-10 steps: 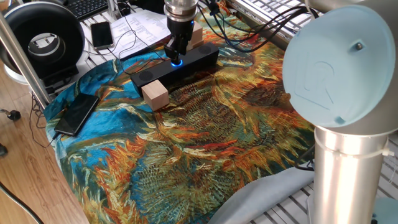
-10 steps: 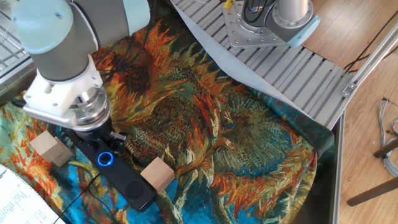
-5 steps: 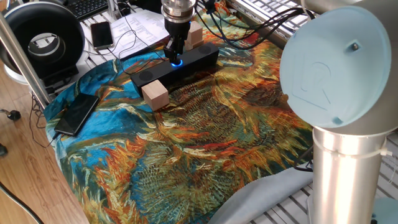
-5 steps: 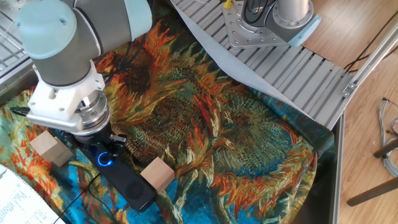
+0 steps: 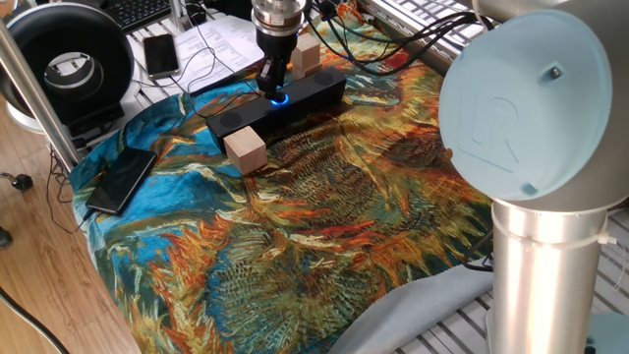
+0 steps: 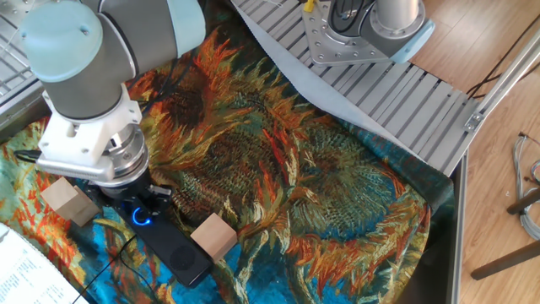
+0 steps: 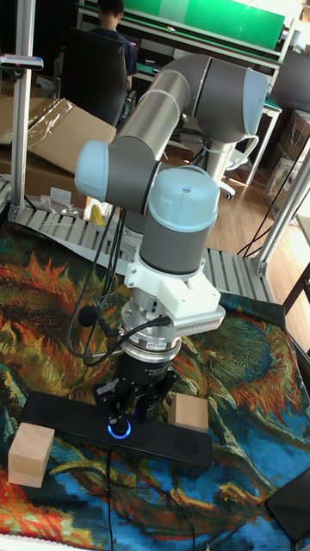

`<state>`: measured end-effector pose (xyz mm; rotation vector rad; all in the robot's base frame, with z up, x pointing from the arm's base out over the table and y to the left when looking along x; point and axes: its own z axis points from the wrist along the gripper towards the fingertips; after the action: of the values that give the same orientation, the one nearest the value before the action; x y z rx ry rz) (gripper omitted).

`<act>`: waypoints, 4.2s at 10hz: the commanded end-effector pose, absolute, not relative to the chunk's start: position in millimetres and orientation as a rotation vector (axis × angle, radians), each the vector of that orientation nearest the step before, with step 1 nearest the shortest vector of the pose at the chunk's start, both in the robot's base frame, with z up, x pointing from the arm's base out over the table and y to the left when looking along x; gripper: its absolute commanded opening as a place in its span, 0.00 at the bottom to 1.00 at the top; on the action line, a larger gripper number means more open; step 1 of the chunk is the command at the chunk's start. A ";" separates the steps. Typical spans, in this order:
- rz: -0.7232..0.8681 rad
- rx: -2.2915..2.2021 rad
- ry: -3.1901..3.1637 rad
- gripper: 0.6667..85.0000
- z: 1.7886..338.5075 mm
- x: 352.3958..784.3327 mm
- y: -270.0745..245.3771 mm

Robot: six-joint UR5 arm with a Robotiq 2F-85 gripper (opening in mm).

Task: Turn the knob to decrease the volume of the speaker

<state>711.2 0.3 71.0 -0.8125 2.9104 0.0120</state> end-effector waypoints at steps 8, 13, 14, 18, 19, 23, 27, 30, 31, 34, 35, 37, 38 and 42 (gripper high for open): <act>0.035 -0.842 2.895 0.53 64.1 708.1 -11.3; 0.077 -0.863 2.918 0.52 55.6 700.3 -7.0; 0.076 -0.860 2.923 0.52 55.6 700.4 -5.9; 0.082 -0.874 2.927 0.50 55.9 700.0 -3.2; 0.080 -0.874 2.927 0.50 55.6 700.2 -3.4; 0.060 -0.887 2.914 0.49 55.5 703.0 -6.9; 0.044 -0.873 2.915 0.49 57.6 704.7 -7.6; 0.040 -0.838 2.934 0.49 57.4 703.1 -9.2; 0.044 -0.842 2.927 0.49 57.5 704.3 -8.0; -0.009 -0.828 2.890 0.49 58.6 716.6 -14.0; 0.017 -0.781 2.905 0.49 58.5 715.1 -10.4; 0.042 -0.723 2.902 0.49 59.3 718.7 -5.6; 0.041 -0.700 2.905 0.49 59.4 719.5 -6.0; 0.027 -0.741 2.927 0.49 65.5 718.9 -8.6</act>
<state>717.1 -8.3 61.2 -0.7447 2.9208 0.0231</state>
